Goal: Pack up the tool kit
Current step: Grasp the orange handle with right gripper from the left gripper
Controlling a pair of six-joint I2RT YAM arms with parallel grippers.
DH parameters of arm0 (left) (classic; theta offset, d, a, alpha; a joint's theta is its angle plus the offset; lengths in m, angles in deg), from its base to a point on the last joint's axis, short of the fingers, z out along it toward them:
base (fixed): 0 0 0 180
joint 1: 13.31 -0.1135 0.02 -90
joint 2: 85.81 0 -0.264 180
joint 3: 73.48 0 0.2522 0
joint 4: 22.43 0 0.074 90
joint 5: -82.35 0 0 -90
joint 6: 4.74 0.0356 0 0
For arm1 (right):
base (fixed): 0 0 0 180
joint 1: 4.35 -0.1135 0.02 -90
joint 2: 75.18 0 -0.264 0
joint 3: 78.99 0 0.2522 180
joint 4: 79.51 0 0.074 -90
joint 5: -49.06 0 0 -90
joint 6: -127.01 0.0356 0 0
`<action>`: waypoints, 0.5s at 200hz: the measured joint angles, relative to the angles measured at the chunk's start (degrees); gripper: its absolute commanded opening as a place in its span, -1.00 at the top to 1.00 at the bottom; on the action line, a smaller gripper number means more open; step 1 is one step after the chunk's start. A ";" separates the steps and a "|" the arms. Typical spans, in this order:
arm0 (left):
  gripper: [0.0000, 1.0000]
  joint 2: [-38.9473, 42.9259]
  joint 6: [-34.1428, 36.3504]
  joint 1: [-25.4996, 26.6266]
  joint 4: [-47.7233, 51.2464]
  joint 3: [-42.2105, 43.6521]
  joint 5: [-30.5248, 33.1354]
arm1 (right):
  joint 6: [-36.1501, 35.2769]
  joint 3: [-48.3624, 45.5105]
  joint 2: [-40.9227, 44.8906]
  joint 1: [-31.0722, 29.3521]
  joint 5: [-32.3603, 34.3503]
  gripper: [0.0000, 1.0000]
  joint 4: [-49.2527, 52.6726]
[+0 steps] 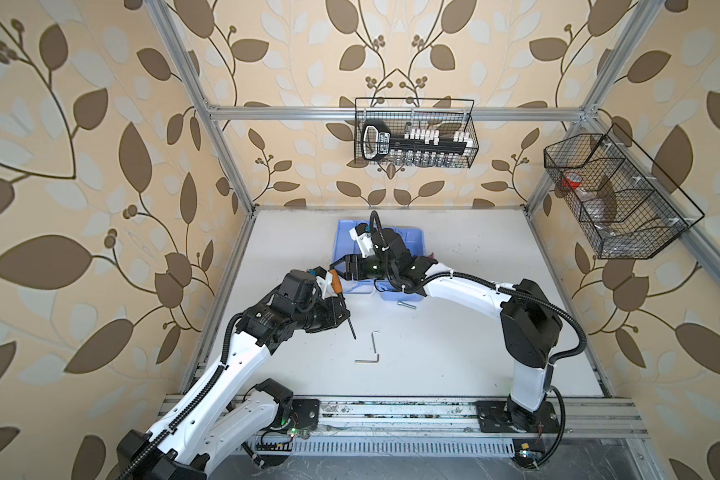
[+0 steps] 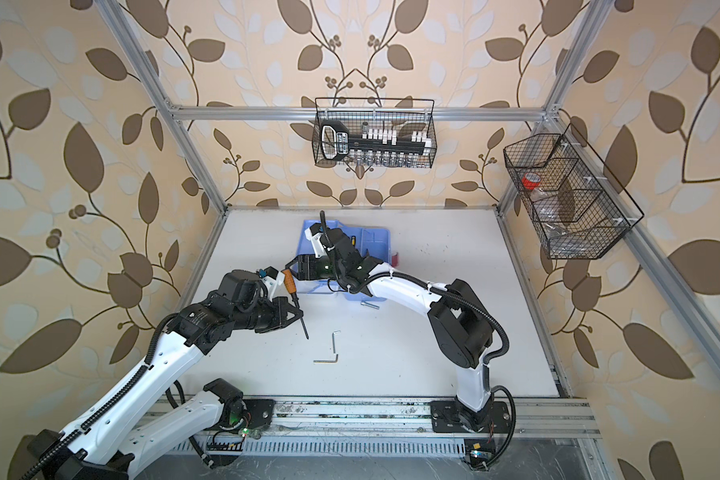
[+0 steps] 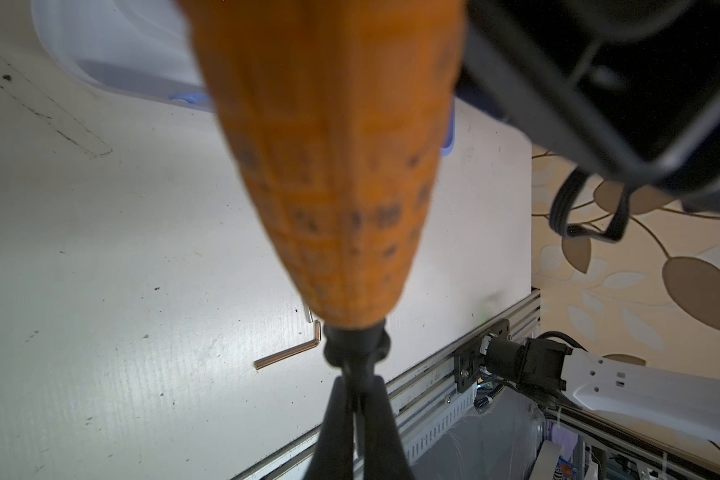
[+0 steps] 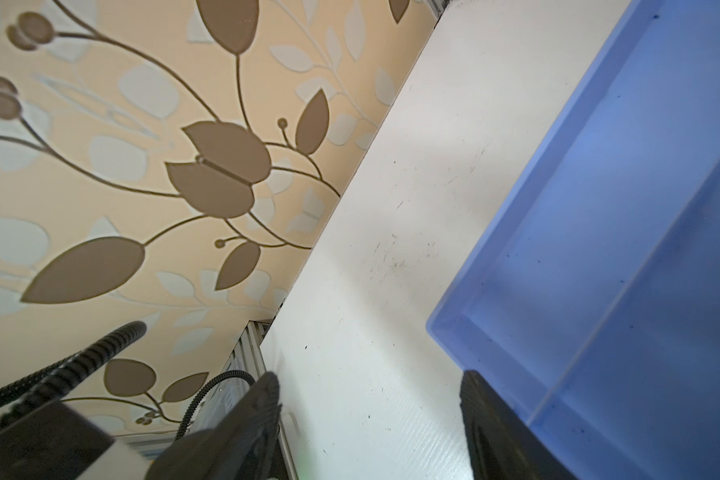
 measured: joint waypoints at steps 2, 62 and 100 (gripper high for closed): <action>1.00 -0.02 0.00 0.00 0.00 0.00 -0.04 | -0.02 -0.17 0.20 0.00 0.00 -0.37 0.00; 1.00 -0.11 0.11 0.35 -2.08 0.00 -2.40 | -1.27 -6.62 7.43 1.18 0.09 -0.30 1.22; 1.00 -0.37 0.11 0.35 -2.86 0.00 -2.40 | -4.07 -10.14 14.14 3.50 1.25 -0.34 2.78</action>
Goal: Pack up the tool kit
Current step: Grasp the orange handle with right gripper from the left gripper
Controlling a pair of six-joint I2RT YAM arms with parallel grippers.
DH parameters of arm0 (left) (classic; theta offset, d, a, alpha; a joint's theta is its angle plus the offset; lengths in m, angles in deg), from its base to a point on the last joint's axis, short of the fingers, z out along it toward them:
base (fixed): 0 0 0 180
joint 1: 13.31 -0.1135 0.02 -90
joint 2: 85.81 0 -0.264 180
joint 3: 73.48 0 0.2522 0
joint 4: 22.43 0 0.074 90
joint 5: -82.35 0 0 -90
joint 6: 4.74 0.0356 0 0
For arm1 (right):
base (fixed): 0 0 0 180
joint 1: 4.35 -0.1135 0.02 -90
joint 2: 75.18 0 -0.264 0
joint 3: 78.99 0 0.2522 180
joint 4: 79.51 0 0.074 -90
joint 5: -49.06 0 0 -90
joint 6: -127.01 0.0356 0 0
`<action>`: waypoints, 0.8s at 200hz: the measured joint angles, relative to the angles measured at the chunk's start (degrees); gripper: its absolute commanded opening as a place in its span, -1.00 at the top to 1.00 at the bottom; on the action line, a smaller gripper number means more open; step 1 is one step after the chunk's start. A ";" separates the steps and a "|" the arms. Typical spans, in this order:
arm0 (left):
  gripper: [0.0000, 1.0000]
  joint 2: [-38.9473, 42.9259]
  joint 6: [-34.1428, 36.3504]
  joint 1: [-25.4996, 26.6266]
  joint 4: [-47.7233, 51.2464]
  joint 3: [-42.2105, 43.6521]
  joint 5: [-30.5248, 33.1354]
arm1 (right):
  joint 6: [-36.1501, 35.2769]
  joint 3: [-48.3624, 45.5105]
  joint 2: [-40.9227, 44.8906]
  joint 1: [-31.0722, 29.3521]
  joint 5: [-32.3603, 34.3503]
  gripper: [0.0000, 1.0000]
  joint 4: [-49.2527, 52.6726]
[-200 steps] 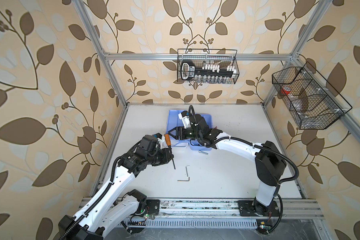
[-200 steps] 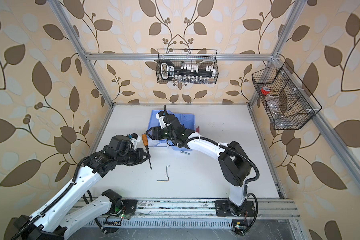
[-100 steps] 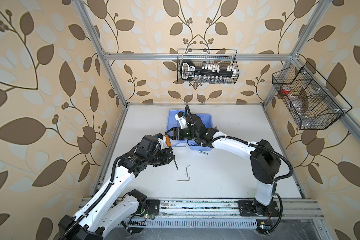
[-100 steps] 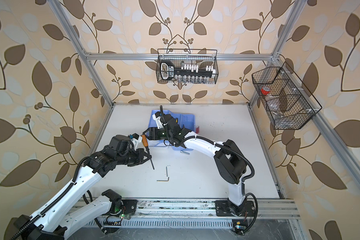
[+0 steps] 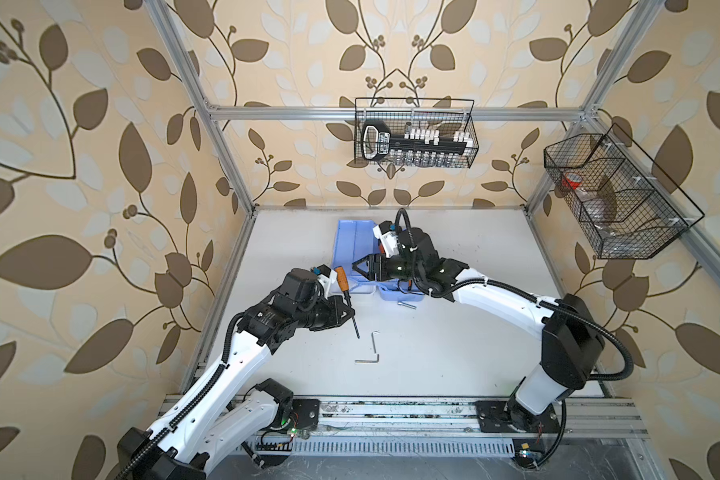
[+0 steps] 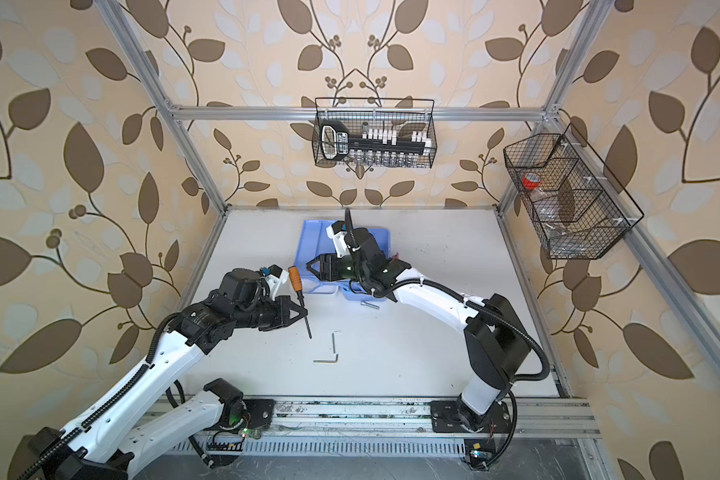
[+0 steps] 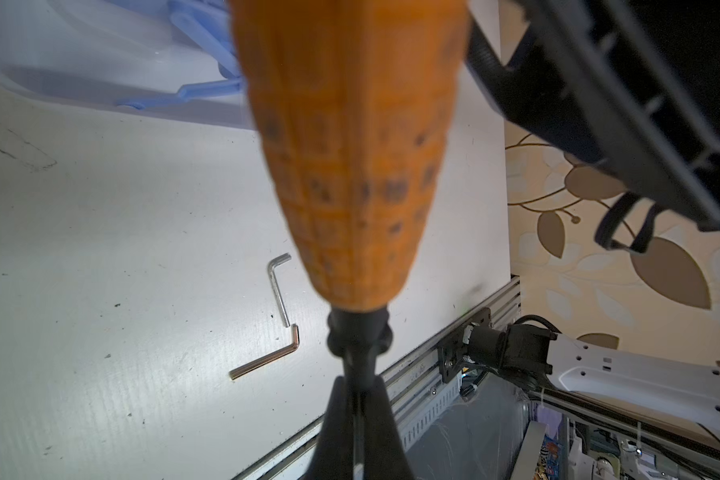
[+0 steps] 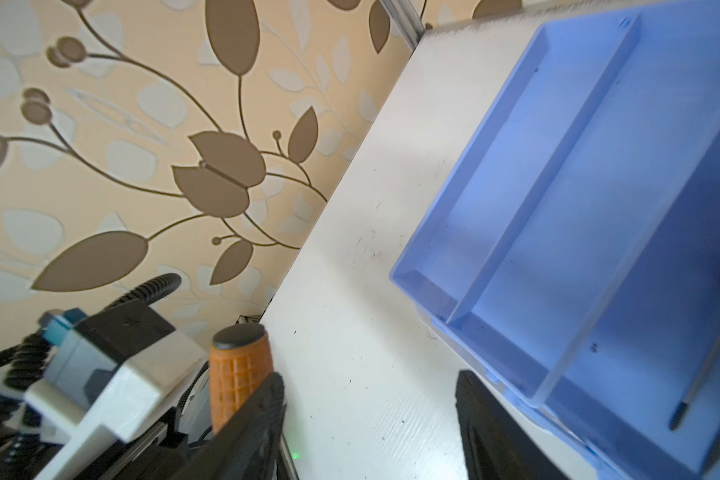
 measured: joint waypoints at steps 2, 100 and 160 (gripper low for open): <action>1.00 -0.02 0.00 0.00 -0.02 0.00 -0.02 | -0.37 0.00 0.31 -0.04 0.07 -0.34 0.11; 1.00 -2.34 0.83 0.00 -0.04 -0.92 -1.07 | -6.97 7.26 -4.04 -4.13 -1.20 -0.23 5.11; 1.00 -4.02 1.81 0.00 0.00 -2.12 -1.81 | -6.60 11.45 -9.99 -4.24 -5.44 0.07 6.14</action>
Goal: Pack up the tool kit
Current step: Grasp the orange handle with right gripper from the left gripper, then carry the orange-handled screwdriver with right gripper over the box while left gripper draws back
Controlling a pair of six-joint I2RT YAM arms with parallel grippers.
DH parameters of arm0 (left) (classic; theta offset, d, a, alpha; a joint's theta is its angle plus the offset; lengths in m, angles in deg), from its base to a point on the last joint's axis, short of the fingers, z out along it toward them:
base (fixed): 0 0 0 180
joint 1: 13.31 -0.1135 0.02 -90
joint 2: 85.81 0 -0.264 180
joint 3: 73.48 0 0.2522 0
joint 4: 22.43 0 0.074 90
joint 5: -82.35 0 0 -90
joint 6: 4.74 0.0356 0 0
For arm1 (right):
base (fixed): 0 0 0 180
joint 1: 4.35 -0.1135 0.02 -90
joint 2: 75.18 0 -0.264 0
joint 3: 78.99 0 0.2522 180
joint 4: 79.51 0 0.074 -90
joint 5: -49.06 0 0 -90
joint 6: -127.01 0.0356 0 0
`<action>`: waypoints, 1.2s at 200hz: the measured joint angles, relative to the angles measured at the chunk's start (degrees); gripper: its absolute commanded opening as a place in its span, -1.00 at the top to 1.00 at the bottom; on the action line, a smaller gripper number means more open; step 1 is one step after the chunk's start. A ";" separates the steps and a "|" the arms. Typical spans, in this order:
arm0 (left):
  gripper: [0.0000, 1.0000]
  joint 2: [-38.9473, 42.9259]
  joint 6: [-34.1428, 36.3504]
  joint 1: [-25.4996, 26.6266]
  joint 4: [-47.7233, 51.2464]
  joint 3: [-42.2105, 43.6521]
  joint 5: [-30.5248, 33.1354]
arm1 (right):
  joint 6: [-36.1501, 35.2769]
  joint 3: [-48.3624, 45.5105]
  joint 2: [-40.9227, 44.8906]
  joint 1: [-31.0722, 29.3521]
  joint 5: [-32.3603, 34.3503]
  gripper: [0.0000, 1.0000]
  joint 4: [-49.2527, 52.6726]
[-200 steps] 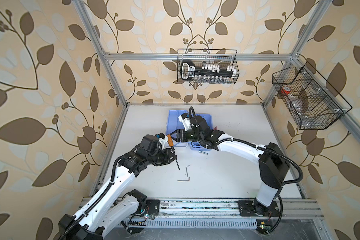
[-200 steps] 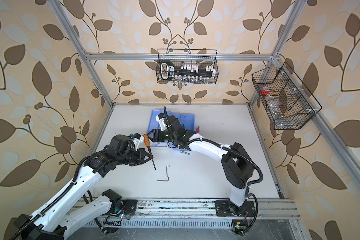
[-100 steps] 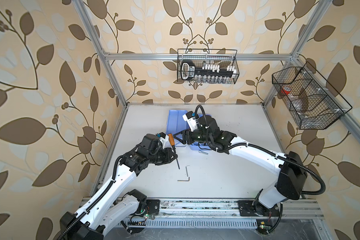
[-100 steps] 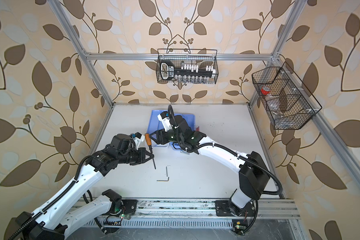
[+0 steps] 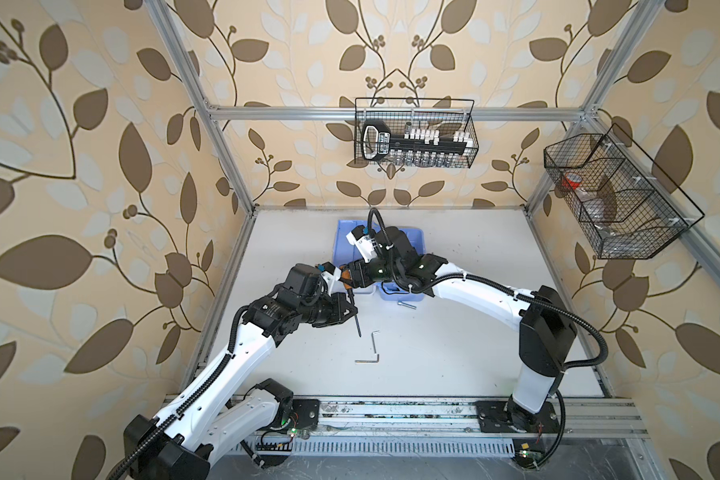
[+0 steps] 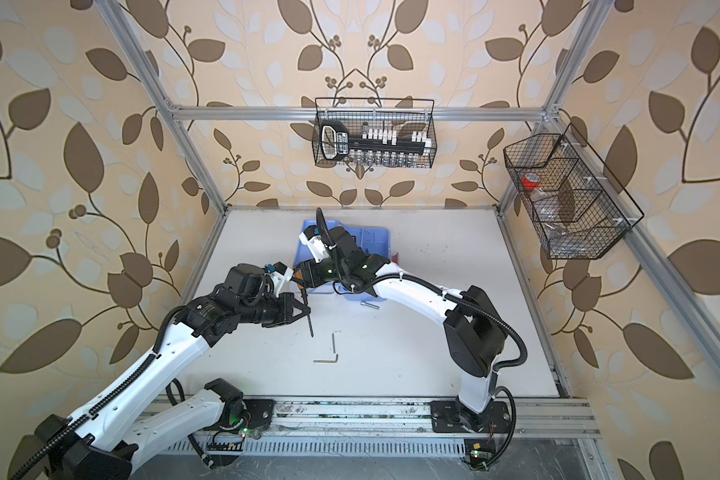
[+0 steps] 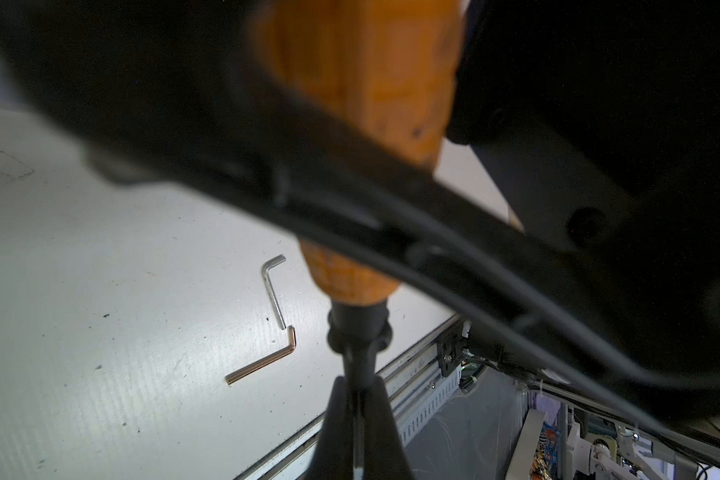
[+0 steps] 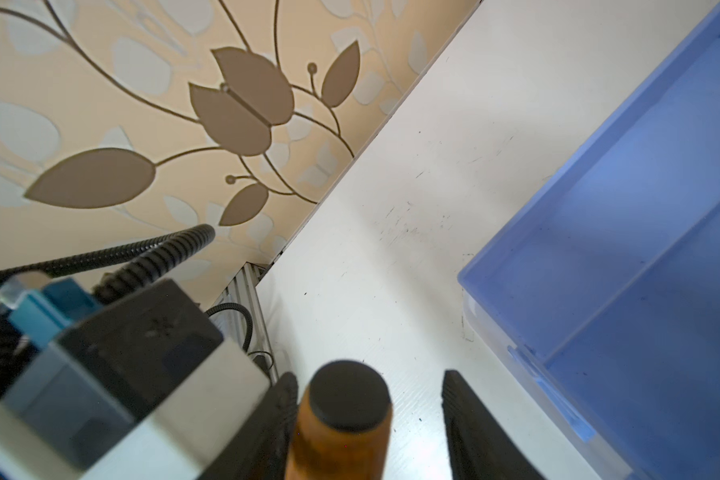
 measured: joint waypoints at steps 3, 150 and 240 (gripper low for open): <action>1.00 -0.13 0.04 0.00 -0.02 -0.09 0.00 | -0.35 0.11 -0.13 0.00 -0.28 0.11 -0.02; -0.98 1.55 0.87 0.15 1.77 -7.96 10.93 | 2.43 2.29 -0.57 7.89 4.09 1.00 4.63; -0.98 5.73 1.31 0.15 3.96 -7.61 20.20 | 2.01 11.45 -7.41 20.15 21.97 1.00 3.45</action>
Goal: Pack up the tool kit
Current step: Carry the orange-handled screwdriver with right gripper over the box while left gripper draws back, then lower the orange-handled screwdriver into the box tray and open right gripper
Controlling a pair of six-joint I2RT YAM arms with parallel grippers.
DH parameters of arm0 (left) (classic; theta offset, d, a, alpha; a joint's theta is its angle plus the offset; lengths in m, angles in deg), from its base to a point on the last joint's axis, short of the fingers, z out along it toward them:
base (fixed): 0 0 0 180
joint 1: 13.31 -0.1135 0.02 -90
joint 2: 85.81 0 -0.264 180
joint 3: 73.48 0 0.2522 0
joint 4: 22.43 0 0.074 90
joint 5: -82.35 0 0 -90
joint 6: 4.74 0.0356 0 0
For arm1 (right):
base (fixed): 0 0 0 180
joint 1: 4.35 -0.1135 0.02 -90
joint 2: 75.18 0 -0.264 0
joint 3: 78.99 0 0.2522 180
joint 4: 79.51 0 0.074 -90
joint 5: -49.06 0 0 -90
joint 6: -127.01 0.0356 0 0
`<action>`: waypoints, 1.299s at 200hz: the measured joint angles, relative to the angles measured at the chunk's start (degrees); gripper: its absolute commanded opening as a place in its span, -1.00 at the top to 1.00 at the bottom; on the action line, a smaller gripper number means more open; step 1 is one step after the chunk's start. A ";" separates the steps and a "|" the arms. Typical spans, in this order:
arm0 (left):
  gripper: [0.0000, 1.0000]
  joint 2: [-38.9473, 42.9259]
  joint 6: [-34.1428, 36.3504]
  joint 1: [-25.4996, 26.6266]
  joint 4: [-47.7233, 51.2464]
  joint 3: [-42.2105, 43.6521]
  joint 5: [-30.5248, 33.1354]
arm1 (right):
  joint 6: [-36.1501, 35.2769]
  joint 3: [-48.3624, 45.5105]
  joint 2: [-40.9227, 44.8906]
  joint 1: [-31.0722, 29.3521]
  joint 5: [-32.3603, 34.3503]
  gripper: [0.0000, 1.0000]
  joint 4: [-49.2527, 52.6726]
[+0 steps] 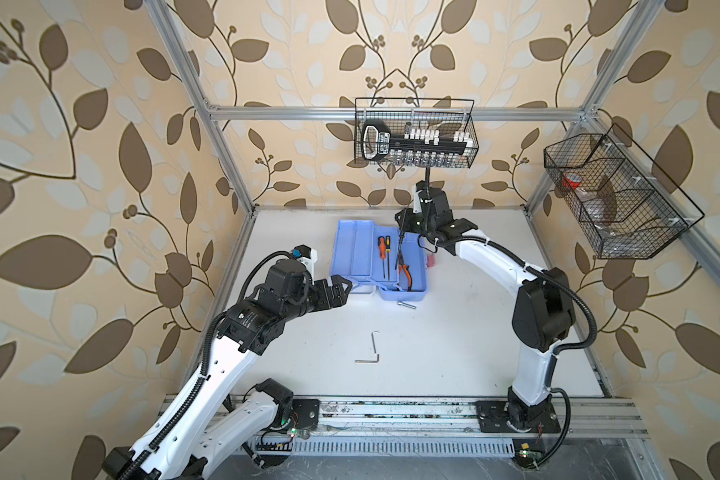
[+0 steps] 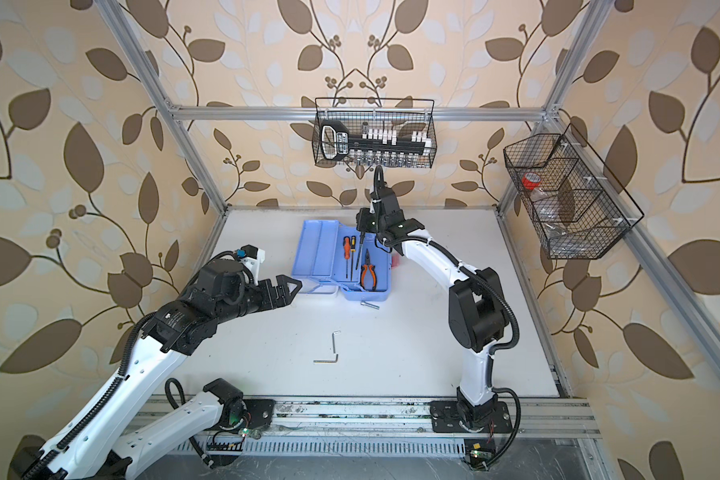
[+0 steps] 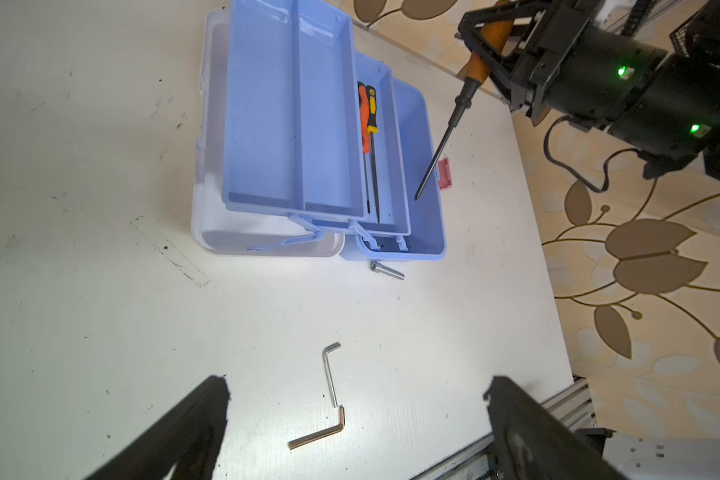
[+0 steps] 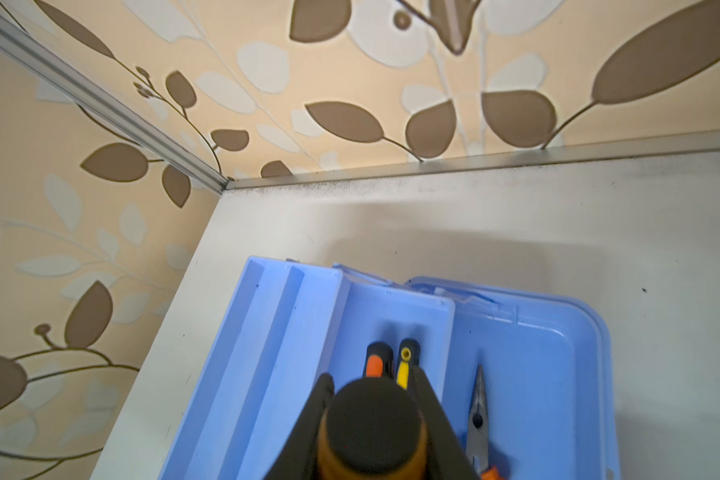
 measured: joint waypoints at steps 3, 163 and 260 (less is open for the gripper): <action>-0.98 -0.15 0.00 0.00 0.13 0.00 0.02 | 0.13 0.15 -0.46 -0.07 0.22 1.00 -0.39; -0.98 -1.25 0.04 -0.02 2.05 0.22 1.18 | 4.44 14.32 -16.87 -4.31 0.28 0.70 -1.73; -0.98 -3.32 0.04 -0.02 2.01 0.33 0.70 | 5.20 14.97 -17.73 -5.18 1.42 0.07 1.79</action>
